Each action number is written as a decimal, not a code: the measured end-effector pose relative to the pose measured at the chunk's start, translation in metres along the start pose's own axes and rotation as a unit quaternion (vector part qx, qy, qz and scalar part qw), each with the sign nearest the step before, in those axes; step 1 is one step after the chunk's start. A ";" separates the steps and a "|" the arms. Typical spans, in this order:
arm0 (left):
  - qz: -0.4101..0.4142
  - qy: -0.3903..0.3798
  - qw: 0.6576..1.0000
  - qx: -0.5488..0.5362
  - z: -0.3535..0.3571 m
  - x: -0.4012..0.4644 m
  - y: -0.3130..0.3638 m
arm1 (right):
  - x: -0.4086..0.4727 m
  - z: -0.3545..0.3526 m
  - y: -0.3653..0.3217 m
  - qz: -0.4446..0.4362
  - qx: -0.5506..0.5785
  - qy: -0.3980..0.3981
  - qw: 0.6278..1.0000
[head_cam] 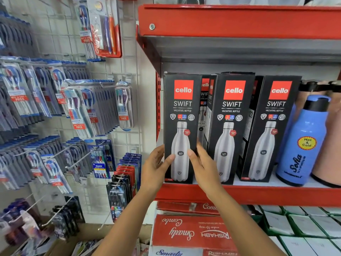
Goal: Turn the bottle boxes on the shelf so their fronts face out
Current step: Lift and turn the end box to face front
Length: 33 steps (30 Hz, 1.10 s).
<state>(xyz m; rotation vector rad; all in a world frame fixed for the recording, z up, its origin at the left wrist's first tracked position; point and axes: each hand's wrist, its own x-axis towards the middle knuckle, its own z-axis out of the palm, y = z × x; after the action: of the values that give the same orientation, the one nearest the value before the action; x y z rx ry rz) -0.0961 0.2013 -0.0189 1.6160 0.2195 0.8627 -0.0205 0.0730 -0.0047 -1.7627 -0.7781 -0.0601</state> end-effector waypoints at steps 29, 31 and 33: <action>-0.049 -0.018 0.996 -0.076 -0.007 -0.054 0.015 | -0.055 0.008 -0.005 0.078 0.174 -0.006 0.982; -0.046 -0.013 0.996 -0.071 -0.006 -0.056 0.013 | -0.056 0.009 -0.006 0.077 0.170 -0.006 0.982; -0.043 0.005 0.997 -0.059 -0.003 -0.059 0.011 | -0.057 0.010 -0.005 0.072 0.168 0.003 0.983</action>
<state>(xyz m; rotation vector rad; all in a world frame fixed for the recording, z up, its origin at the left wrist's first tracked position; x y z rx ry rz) -0.1430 0.1669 -0.0323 1.4817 0.2393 0.8040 -0.0705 0.0554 -0.0274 -1.4899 -0.6130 0.1558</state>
